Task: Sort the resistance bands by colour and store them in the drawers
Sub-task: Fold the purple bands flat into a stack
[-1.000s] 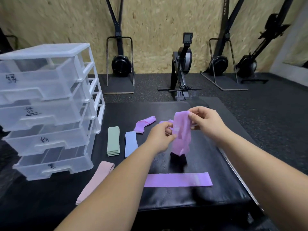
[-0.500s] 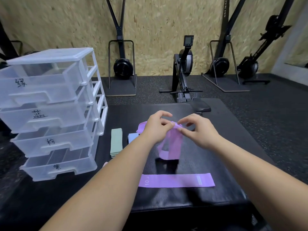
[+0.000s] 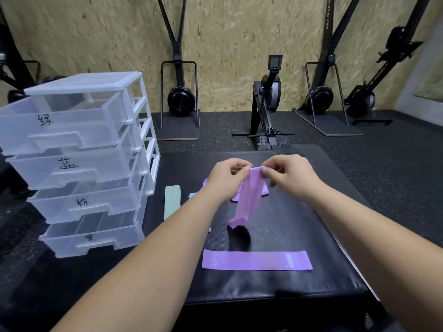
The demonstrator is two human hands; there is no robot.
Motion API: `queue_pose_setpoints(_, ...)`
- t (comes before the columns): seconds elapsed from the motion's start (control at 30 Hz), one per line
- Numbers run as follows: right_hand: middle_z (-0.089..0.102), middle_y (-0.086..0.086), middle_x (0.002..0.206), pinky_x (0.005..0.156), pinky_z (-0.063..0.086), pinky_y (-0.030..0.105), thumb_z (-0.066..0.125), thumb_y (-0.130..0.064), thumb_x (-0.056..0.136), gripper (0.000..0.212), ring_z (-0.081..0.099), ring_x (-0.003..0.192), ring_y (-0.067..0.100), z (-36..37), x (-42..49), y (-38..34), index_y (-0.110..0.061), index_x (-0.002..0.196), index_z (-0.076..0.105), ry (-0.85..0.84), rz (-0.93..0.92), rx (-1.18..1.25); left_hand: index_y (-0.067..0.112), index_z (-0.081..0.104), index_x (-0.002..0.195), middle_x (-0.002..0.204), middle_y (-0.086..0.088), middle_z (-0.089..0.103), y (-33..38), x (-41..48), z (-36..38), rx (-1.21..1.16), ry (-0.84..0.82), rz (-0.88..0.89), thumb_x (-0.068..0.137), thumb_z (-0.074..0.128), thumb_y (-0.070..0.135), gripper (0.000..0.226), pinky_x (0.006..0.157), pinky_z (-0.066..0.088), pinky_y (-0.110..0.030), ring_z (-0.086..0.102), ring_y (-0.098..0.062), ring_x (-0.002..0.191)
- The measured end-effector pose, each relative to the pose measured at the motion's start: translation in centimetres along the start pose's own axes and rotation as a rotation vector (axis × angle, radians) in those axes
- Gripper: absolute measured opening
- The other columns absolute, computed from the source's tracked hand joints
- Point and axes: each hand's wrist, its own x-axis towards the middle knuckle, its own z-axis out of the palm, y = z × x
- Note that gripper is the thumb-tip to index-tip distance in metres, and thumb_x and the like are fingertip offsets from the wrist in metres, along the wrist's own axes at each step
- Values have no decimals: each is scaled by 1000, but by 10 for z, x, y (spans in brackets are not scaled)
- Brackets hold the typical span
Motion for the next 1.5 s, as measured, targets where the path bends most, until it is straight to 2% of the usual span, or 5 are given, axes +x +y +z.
queue_pose_setpoints(0.17,78,4,76,67,64,39,69,-25,92,13,78,78,25,-7,2,-9,-20,85,79,27,108,217,15,79,106,100,-3,80,6,-5,-1,-29,-97,2,98,73,19,10,64,51,-15,72,-5,76)
queue_pose_setpoints(0.5,73,-3,82,83,64,52,76,-14,85,28,77,77,24,-14,1,-17,-36,102,71,-118,4,66,17,62,142,133,4,73,10,-9,-1,-124,-231,6,104,66,13,38,92,51,-11,67,-5,123)
queue_pose_setpoints(0.63,71,-4,87,82,63,52,78,-19,85,31,73,79,22,-17,2,-17,-38,108,70,-112,-26,29,28,71,127,117,0,79,7,-11,2,-75,-313,-38,100,71,25,27,96,50,-38,71,-13,112)
queue_pose_setpoints(1.1,75,5,84,72,61,36,78,-10,91,13,65,68,14,-7,-28,22,-21,99,80,196,176,381,19,69,97,78,9,71,-37,-40,-13,151,-433,-171,93,81,38,23,84,43,-31,58,-9,77)
queue_pose_setpoints(1.5,73,9,79,67,61,26,76,-6,93,6,64,69,17,32,-111,113,-8,97,80,288,530,441,16,75,109,95,4,82,-101,-81,-41,181,-554,-363,87,87,20,26,86,59,-33,74,-11,81)
